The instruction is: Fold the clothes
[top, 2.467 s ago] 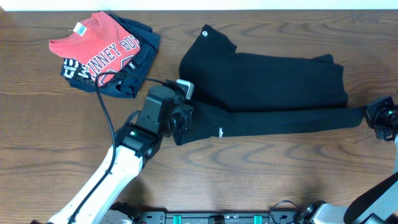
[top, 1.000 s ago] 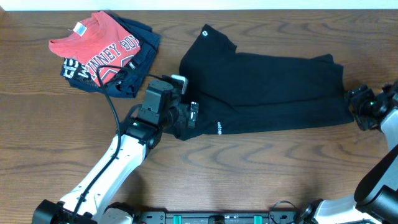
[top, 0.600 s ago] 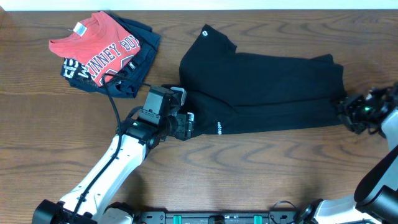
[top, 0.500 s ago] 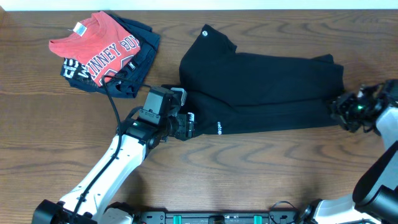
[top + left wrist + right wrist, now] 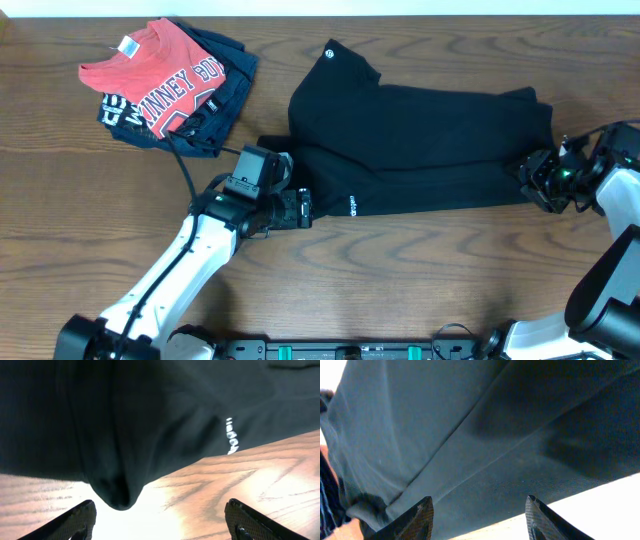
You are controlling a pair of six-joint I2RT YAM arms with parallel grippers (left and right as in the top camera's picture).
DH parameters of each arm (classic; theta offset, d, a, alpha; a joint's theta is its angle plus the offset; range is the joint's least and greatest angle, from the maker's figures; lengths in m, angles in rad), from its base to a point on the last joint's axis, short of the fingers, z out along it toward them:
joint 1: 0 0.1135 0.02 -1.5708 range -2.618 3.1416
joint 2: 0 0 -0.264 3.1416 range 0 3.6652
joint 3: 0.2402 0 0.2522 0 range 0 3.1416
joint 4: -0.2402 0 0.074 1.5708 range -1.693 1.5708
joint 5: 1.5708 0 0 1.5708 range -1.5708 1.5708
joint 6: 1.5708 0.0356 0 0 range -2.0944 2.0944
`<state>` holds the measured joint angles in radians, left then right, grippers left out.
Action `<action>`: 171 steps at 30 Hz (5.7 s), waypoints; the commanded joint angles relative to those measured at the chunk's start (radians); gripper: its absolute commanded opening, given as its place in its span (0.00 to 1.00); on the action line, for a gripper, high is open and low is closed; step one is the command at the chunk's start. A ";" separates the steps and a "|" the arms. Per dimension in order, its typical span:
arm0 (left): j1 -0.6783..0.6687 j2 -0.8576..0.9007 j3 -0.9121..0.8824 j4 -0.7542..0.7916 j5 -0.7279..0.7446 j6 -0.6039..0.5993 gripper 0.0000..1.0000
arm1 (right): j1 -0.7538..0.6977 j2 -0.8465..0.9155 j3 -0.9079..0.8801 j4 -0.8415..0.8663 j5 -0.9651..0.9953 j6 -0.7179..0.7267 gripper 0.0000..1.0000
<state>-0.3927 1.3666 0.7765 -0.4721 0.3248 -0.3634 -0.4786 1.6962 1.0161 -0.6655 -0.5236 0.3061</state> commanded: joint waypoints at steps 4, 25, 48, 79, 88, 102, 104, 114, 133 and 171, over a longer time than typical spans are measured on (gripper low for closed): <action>0.003 0.133 -0.032 -0.001 -0.042 -0.016 0.84 | 0.027 0.002 0.011 -0.017 0.000 -0.053 0.58; 0.090 0.211 -0.019 0.030 -0.207 -0.009 0.06 | -0.042 0.002 -0.111 0.037 0.389 0.154 0.64; 0.090 0.185 -0.006 -0.092 -0.250 -0.006 0.06 | -0.201 -0.109 -0.230 0.060 0.512 0.220 0.01; 0.090 0.103 -0.006 -0.258 -0.299 -0.016 0.64 | -0.220 -0.216 -0.232 -0.015 0.201 0.024 0.40; 0.090 0.103 -0.006 -0.261 -0.299 -0.016 0.65 | -0.181 -0.213 -0.282 0.015 0.266 0.037 0.41; 0.090 0.103 -0.006 -0.249 -0.299 -0.016 0.65 | -0.181 -0.213 -0.314 0.066 0.276 0.060 0.13; 0.090 0.103 -0.006 -0.249 -0.299 -0.016 0.65 | -0.182 -0.213 -0.314 0.088 0.228 0.060 0.01; 0.090 0.103 -0.005 -0.248 -0.299 -0.016 0.65 | -0.182 -0.213 -0.313 0.141 0.021 0.115 0.01; 0.090 0.101 -0.003 -0.249 -0.299 -0.016 0.65 | -0.182 -0.213 -0.313 0.299 0.076 0.278 0.01; -0.128 0.263 0.076 0.087 0.041 -0.196 0.53 | -0.182 -0.213 -0.313 0.307 0.150 0.299 0.01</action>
<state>-0.5156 1.6119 0.8471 -0.3923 0.3641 -0.5274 -0.6674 1.4937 0.7067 -0.3622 -0.3870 0.5957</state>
